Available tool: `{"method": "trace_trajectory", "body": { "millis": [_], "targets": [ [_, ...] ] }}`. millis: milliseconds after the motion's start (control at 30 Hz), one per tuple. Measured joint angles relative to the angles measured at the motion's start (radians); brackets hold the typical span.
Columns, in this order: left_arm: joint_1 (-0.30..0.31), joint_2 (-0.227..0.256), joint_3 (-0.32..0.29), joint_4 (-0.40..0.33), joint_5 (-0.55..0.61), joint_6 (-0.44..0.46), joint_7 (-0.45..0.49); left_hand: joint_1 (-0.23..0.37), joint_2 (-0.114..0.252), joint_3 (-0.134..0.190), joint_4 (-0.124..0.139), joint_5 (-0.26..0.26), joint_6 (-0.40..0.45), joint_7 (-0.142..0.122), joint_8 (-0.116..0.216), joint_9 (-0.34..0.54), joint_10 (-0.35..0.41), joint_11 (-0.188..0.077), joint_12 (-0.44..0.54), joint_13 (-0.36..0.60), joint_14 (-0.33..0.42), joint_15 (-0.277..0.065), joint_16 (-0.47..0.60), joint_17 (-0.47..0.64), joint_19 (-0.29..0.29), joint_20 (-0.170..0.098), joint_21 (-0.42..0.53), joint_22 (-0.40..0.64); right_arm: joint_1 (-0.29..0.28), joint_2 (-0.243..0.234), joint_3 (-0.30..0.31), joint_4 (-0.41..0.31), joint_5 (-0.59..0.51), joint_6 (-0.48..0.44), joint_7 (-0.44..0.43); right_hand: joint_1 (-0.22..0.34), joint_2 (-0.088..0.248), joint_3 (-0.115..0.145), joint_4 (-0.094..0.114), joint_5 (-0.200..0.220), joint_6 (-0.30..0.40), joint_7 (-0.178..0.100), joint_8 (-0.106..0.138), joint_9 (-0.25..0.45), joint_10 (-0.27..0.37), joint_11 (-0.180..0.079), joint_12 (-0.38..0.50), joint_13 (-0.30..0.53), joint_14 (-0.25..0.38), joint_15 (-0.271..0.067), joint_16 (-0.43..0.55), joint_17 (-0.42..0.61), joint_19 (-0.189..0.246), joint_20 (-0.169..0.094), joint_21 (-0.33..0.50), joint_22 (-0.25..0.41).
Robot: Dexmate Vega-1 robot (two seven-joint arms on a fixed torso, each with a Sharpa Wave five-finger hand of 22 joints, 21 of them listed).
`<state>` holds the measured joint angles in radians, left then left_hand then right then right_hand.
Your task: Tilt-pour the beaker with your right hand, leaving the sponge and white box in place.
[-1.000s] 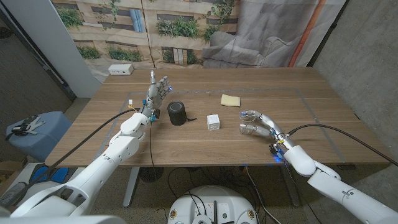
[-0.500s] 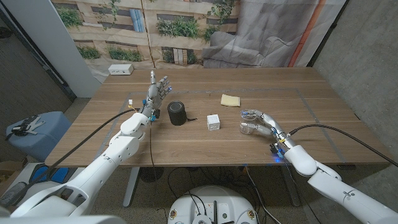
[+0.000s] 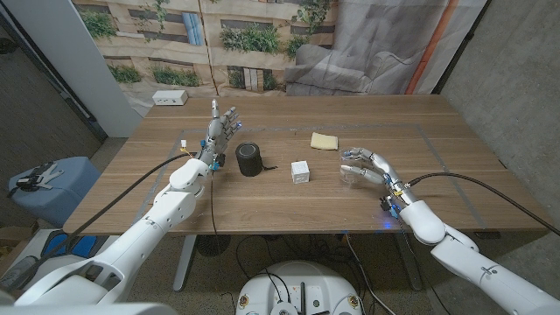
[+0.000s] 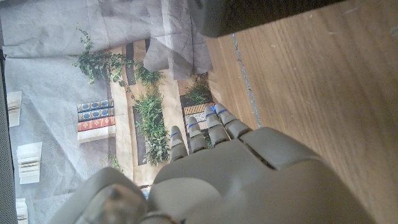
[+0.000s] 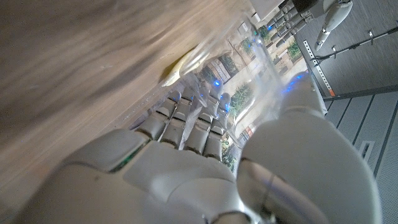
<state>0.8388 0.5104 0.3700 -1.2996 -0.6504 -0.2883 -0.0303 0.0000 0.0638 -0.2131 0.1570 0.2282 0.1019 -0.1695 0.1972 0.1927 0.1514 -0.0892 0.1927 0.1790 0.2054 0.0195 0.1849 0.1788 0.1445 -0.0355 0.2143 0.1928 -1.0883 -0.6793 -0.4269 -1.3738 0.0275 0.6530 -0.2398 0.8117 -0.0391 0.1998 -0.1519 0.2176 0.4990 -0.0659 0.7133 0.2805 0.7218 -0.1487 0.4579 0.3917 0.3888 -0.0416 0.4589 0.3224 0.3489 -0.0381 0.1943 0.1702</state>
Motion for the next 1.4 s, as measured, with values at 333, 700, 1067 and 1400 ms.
{"method": "trace_trajectory", "body": {
  "millis": [333,700,1067,1400],
  "targets": [
    [0.000,0.000,0.000,0.000,0.000,0.000,0.000,0.000,0.000,0.000,0.000,0.000,0.000,0.000,0.000,0.000,0.000,0.000,0.000,0.000,0.000,0.000,0.000,0.000,0.000,0.000,0.000,0.000,-0.007,0.005,0.027,-0.022,0.000,0.010,-0.020,0.017,-0.017,0.012,-0.013,-0.017,0.008,0.008,0.017,-0.005,0.004,0.004,0.017,0.023,0.016,-0.001,0.016,0.020,0.009,0.003,0.000,0.000],
    [0.000,0.000,0.000,0.000,0.000,0.000,0.000,0.000,0.000,0.000,0.000,0.000,0.000,0.000,0.000,0.000,0.000,0.000,0.000,0.000,0.000,0.000,0.000,0.000,0.000,0.000,0.000,0.000,-0.012,0.001,0.060,-0.047,-0.045,0.020,-0.054,0.017,-0.017,0.013,-0.012,-0.029,0.014,0.014,0.030,-0.008,0.013,0.013,0.033,0.043,0.034,-0.005,0.037,0.038,0.026,0.001,0.000,0.000],
    [0.000,0.000,0.000,0.000,0.000,0.000,0.000,0.000,0.000,0.000,0.000,0.000,0.000,0.000,0.000,0.000,0.000,0.000,0.000,0.000,0.000,0.000,0.000,0.000,0.000,0.000,0.000,0.000,-0.010,-0.033,0.090,-0.081,-0.086,0.009,-0.062,0.017,-0.017,0.013,-0.012,-0.029,0.019,0.019,0.044,-0.016,0.024,0.024,0.046,0.059,0.048,-0.005,0.059,0.060,0.032,-0.006,0.007,0.000],
    [0.000,0.000,-0.001,0.000,0.000,0.000,0.000,0.000,0.000,0.000,0.000,0.000,0.000,0.000,0.000,0.000,0.000,0.000,0.000,0.000,0.000,0.000,0.000,0.000,0.000,0.000,0.000,0.000,-0.001,-0.078,0.110,-0.112,-0.112,-0.015,-0.036,0.017,-0.017,0.013,-0.012,-0.029,0.025,0.025,0.046,-0.019,0.029,0.029,0.048,0.070,0.067,-0.003,0.074,0.074,0.036,-0.003,0.007,0.000]
  ]
}}
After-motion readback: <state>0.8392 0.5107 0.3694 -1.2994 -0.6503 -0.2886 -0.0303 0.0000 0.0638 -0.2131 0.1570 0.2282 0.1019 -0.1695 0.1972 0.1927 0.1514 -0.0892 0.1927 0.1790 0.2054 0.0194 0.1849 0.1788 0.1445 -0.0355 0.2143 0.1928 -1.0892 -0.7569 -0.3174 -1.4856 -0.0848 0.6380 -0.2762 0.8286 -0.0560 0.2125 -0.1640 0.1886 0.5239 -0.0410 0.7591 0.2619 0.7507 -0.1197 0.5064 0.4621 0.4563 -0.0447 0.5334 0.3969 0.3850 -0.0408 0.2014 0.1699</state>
